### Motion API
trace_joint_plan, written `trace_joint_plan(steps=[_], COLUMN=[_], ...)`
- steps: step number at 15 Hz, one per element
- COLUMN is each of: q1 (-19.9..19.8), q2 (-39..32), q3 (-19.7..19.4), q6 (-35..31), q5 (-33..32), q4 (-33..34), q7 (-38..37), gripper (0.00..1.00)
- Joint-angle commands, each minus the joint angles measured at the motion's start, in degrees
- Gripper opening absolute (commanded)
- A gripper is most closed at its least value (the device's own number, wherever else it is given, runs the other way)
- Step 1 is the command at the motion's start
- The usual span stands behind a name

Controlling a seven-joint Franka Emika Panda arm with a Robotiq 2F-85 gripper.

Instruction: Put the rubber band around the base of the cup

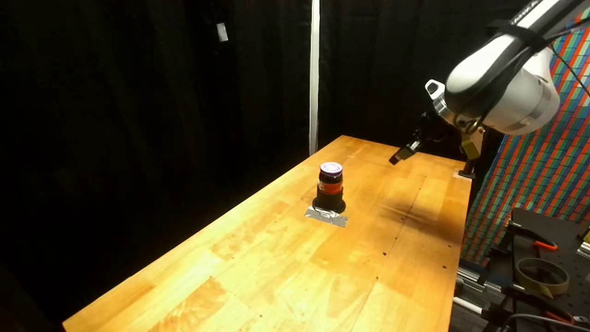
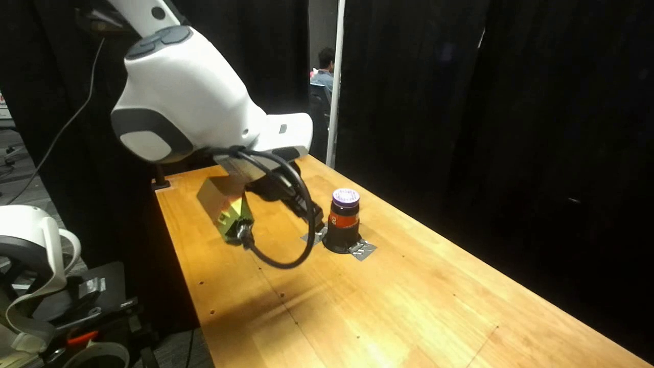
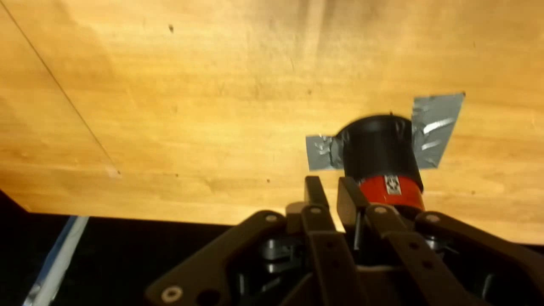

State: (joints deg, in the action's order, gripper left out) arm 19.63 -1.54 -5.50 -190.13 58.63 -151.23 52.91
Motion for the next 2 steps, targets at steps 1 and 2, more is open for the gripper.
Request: trace_joint_plan(steps=[1, 2], q1=[-2.3, -3.3], q2=[-1.3, -2.4], q3=[1.0, 1.3], q6=[0.0, 0.0], q5=[-4.4, -6.0], q4=[-1.6, -2.4], q7=[-3.3, -4.8], gripper=[0.44, 0.21])
